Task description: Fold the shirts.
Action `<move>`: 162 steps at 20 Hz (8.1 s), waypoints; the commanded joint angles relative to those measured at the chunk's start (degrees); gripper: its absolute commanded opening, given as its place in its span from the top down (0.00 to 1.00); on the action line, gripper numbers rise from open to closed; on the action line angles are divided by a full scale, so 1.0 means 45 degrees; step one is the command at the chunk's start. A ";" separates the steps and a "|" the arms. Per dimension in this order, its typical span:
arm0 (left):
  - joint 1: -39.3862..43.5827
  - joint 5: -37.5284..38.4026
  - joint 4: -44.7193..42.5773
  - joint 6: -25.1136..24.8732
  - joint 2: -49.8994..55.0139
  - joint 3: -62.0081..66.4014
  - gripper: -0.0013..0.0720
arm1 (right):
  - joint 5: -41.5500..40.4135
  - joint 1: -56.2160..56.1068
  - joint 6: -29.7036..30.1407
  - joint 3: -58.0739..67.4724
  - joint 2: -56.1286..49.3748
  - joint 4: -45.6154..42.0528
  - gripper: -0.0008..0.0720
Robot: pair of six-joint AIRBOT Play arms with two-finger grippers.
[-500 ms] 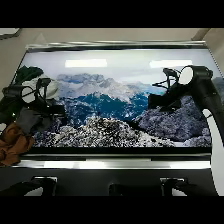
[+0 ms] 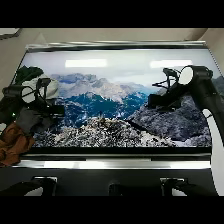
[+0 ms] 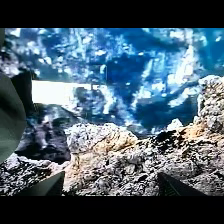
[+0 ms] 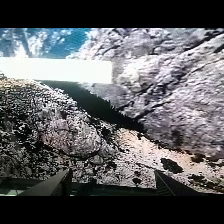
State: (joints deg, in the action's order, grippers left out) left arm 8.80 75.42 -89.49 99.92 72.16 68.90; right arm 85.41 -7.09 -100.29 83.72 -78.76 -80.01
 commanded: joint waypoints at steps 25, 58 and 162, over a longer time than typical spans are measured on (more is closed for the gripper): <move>-0.0005 -0.0010 0.0005 0.0005 -0.0005 0.0000 0.02 | 0.0000 -0.0010 -0.0005 0.0000 -0.0005 0.0005 0.16; -0.5576 0.0753 -0.0340 -0.0675 0.4726 0.3633 0.00 | -0.2302 -0.0010 0.0000 -0.0005 -0.0087 -0.0034 0.13; -0.0505 -0.3109 -0.2171 0.2137 -0.7854 0.4896 0.94 | -0.4138 0.0277 0.1428 0.0641 0.9826 -0.3721 0.93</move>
State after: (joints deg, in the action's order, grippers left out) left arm 7.94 50.54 -90.28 107.68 38.04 91.44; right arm 52.27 -5.91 -93.86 86.37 -34.33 -94.43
